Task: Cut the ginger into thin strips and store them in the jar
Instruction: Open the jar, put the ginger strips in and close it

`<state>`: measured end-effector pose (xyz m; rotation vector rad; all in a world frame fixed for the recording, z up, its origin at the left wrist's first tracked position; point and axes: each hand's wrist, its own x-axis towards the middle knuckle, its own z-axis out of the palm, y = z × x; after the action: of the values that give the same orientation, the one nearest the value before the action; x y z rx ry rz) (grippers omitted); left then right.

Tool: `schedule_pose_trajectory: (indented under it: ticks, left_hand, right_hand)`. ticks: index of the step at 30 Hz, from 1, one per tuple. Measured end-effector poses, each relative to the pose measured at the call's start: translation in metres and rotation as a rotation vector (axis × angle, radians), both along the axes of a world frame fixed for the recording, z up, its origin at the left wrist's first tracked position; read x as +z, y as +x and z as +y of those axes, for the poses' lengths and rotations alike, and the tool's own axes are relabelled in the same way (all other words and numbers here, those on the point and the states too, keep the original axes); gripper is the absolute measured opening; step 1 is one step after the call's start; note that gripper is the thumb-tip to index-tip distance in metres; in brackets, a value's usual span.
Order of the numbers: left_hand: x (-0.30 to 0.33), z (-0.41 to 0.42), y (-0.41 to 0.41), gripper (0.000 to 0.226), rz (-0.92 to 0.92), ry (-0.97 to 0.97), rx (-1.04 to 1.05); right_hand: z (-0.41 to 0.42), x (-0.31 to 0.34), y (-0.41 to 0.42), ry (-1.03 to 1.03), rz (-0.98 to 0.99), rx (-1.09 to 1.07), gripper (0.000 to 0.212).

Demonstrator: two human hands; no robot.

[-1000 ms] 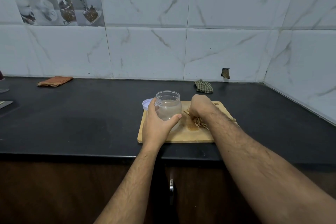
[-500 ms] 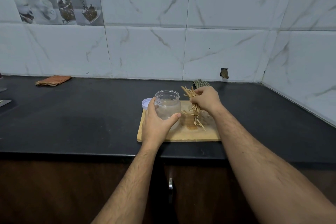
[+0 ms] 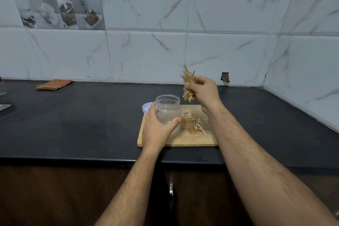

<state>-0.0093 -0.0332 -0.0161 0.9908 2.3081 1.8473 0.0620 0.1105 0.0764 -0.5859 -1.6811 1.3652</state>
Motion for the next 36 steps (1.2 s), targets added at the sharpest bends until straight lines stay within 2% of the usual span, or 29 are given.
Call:
schedule_pose_trajectory:
  ticks: [4, 9, 17, 24, 29, 32, 34, 36]
  left_hand:
    - [0.000, -0.001, 0.001, 0.093, -0.009, 0.003, -0.005]
    - [0.001, -0.001, 0.001, 0.095, -0.015, -0.004, -0.006]
    - [0.003, -0.001, 0.003, 0.099, -0.020, -0.014, -0.003]
    - [0.003, -0.001, 0.003, 0.098, -0.020, -0.012, 0.000]
    - [0.002, -0.001, 0.002, 0.097, -0.018, -0.008, -0.002]
    - [0.002, -0.001, 0.002, 0.099, -0.023, -0.002, -0.004]
    - [0.002, -0.001, 0.002, 0.096, -0.019, 0.002, -0.007]
    - [0.003, -0.002, 0.003, 0.093, -0.012, 0.002, -0.013]
  right_hand:
    - [-0.023, 0.017, -0.015, 0.039, 0.072, 0.067, 0.016]
    - [-0.044, 0.010, -0.030, 0.230, -0.006, 0.010, 0.020]
    - [-0.058, 0.002, -0.032, 0.527, -0.249, -0.056, 0.011]
    - [-0.060, 0.024, -0.030, 0.591, -0.530, -0.018, 0.009]
    - [-0.062, 0.037, -0.027, 0.620, -0.698, 0.067, 0.031]
    - [-0.063, 0.040, -0.027, 0.627, -0.749, 0.094, 0.036]
    - [-0.063, 0.040, -0.028, 0.615, -0.776, 0.103, 0.030]
    - [-0.063, 0.041, -0.029, 0.632, -0.815, 0.106, 0.012]
